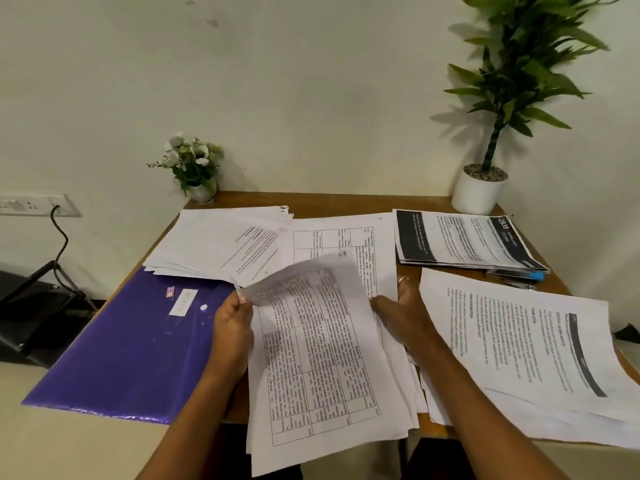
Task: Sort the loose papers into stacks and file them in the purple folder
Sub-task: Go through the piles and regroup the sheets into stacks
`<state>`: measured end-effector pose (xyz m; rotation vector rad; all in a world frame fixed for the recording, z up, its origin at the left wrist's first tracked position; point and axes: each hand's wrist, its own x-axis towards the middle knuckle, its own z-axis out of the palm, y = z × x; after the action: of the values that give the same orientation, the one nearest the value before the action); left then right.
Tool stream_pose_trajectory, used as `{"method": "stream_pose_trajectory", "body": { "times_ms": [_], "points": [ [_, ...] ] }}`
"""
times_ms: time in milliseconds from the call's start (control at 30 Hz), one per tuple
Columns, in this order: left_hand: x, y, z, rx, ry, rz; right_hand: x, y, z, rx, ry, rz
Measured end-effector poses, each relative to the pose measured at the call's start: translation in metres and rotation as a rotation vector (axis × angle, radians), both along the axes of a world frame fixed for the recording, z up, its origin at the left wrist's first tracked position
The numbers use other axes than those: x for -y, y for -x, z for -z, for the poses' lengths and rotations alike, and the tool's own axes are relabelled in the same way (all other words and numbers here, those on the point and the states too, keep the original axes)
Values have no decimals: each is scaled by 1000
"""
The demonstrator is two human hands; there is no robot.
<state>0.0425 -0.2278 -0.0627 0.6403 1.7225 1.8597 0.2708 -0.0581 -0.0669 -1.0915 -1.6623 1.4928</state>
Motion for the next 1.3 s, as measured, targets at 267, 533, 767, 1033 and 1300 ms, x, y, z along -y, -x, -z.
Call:
{"method": "stream_pose_trajectory", "body": {
  "times_ms": [267,533,767,1033,1300],
  "points": [
    [0,-5,-3,-41,41,-21,5,-1,-3,80,-38,-179],
    [2,-9,-5,-94,99,-52,10,0,-12,65,-62,-228],
    [4,-6,-2,-26,42,15,9,1,-10,157,-245,-393],
    [2,-4,2,31,5,34,8,4,-5,157,-183,-260],
    [3,-7,0,-2,23,23,7,18,-1,289,-331,-15]
  ]
}}
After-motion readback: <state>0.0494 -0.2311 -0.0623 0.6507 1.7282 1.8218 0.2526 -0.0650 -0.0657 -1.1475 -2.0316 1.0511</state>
